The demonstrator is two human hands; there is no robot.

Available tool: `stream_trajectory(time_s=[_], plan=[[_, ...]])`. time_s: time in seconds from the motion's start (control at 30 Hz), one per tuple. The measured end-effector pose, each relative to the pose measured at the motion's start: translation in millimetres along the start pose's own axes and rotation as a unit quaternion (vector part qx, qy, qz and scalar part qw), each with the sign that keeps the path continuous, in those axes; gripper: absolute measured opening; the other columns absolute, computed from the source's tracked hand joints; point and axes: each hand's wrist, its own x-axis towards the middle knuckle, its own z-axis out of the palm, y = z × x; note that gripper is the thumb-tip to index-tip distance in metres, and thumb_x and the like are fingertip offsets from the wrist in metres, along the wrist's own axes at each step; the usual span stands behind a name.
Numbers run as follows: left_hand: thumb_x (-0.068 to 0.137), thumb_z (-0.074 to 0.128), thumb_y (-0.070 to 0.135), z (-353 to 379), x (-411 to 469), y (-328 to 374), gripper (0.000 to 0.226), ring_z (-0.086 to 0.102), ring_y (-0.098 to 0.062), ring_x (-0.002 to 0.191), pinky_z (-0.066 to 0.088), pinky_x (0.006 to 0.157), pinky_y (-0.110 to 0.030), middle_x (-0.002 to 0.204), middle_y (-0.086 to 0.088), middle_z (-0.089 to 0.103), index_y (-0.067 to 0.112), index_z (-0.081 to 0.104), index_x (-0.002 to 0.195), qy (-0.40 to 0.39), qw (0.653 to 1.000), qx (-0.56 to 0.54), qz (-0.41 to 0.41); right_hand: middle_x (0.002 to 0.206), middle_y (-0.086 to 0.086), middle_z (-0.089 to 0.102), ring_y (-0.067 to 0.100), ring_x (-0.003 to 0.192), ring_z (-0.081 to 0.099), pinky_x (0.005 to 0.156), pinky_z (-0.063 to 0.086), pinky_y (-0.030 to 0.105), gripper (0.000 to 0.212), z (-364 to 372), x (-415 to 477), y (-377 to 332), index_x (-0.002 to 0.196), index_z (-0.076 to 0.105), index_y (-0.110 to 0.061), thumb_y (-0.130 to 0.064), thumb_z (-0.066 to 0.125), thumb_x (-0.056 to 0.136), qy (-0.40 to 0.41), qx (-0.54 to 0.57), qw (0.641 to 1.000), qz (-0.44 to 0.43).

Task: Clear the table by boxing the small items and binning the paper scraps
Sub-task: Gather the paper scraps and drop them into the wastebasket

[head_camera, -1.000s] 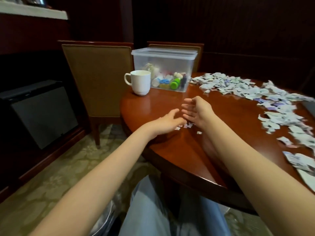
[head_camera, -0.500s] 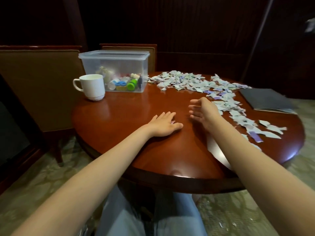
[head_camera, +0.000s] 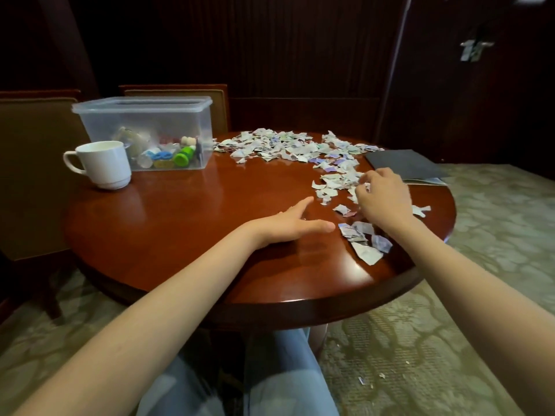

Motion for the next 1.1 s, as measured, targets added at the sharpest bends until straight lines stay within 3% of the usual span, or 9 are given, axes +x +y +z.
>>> stream_trajectory(time_s=[0.13, 0.27, 0.37, 0.47, 0.6, 0.8, 0.97, 1.1], plan=[[0.081, 0.057, 0.061, 23, 5, 20, 0.096, 0.000, -0.023, 0.147, 0.006, 0.118, -0.043, 0.159, 0.000, -0.005, 0.033, -0.004, 0.150, -0.012, 0.995, 0.091, 0.049, 0.141, 0.015, 0.040, 0.032, 0.132, 0.033, 0.108, 0.026, 0.047, 0.040, -6, 8, 44, 0.129, 0.052, -0.015, -0.031, 0.039, 0.095, -0.035, -0.081, 0.994, 0.069], [0.068, 0.062, 0.071, 47, 18, 37, 0.117, -0.016, -0.028, 0.145, -0.003, 0.116, -0.047, 0.158, -0.008, -0.017, 0.031, -0.014, 0.149, 0.012, 0.979, 0.197, 0.043, 0.152, 0.014, 0.027, 0.033, 0.140, 0.022, 0.112, 0.017, 0.050, 0.050, -6, 6, 79, 0.142, 0.038, -0.021, -0.038, 0.033, 0.095, -0.150, -0.054, 0.978, 0.137], [0.067, 0.058, 0.075, 61, 27, 47, 0.119, -0.022, -0.031, 0.143, -0.007, 0.115, -0.047, 0.155, -0.013, -0.022, 0.029, -0.017, 0.148, 0.053, 0.975, 0.212, 0.028, 0.152, 0.007, 0.031, 0.026, 0.141, 0.025, 0.112, 0.016, 0.049, 0.048, -7, 3, 76, 0.142, 0.037, -0.022, -0.039, 0.026, 0.099, -0.201, -0.047, 0.976, 0.072], [0.071, 0.052, 0.076, 63, 38, 50, 0.113, -0.023, -0.033, 0.142, -0.008, 0.115, -0.047, 0.155, -0.015, -0.021, 0.027, -0.014, 0.149, 0.108, 0.971, 0.213, 0.022, 0.151, 0.005, 0.032, 0.024, 0.141, 0.025, 0.113, 0.017, 0.050, 0.043, -6, 4, 56, 0.141, 0.038, -0.013, -0.027, 0.028, 0.102, -0.230, -0.034, 0.973, 0.001], [0.072, 0.048, 0.078, 50, 49, 41, 0.111, -0.020, -0.033, 0.143, -0.008, 0.116, -0.047, 0.156, -0.015, -0.019, 0.026, -0.011, 0.150, 0.157, 0.963, 0.217, -0.004, 0.138, 0.010, 0.047, 0.025, 0.127, 0.040, 0.107, 0.027, 0.051, 0.037, 13, 11, 37, 0.124, 0.050, -0.014, -0.032, 0.029, 0.099, -0.217, 0.005, 0.976, -0.010], [0.070, 0.050, 0.079, 22, 57, 15, 0.112, -0.014, -0.034, 0.144, -0.004, 0.115, -0.050, 0.157, -0.015, -0.013, 0.028, -0.011, 0.150, 0.168, 0.966, 0.180, -0.073, 0.139, 0.013, 0.044, 0.028, 0.129, 0.037, 0.108, 0.023, 0.050, 0.044, 42, 27, 21, 0.126, 0.047, -0.016, -0.042, 0.032, 0.094, -0.219, -0.004, 0.976, -0.002], [0.070, 0.052, 0.078, 6, 64, 2, 0.114, -0.005, -0.034, 0.146, 0.002, 0.117, -0.047, 0.158, -0.015, -0.006, 0.027, -0.009, 0.150, 0.161, 0.970, 0.168, -0.072, 0.149, 0.010, 0.033, 0.026, 0.137, 0.030, 0.112, 0.018, 0.046, 0.053, 55, 35, 0, 0.139, 0.037, -0.019, -0.046, 0.035, 0.094, -0.235, -0.008, 0.971, -0.048], [0.068, 0.054, 0.077, -7, 72, -13, 0.115, 0.001, -0.032, 0.146, 0.007, 0.117, -0.047, 0.159, -0.014, 0.002, 0.026, -0.006, 0.151, 0.168, 0.970, 0.165, -0.060, 0.149, 0.006, 0.036, 0.023, 0.136, 0.034, 0.112, 0.022, 0.040, 0.052, 60, 39, -12, 0.142, 0.037, -0.018, -0.043, 0.038, 0.096, -0.249, 0.023, 0.963, -0.106]])
